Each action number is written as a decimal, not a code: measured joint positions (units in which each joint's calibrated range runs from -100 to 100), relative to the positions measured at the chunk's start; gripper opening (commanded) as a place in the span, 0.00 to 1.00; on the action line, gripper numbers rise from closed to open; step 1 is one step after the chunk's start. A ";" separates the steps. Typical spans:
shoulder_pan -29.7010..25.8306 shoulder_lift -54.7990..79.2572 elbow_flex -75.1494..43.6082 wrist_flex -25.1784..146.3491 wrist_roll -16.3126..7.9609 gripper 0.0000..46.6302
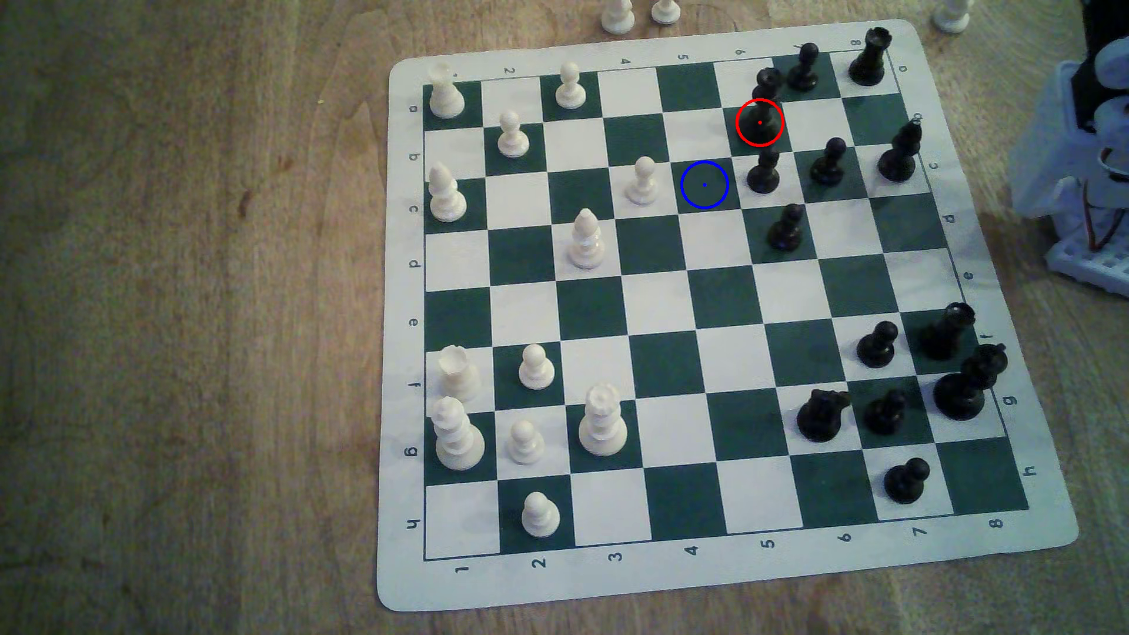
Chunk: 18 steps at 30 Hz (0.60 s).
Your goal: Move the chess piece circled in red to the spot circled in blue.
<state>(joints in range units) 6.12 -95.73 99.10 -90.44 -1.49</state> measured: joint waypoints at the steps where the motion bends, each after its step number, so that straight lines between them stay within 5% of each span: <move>1: 0.00 0.00 0.00 2.55 0.05 0.01; 18: 10.25 0.34 -1.45 81.51 2.10 0.04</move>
<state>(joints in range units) 16.37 -95.39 97.65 -8.92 0.61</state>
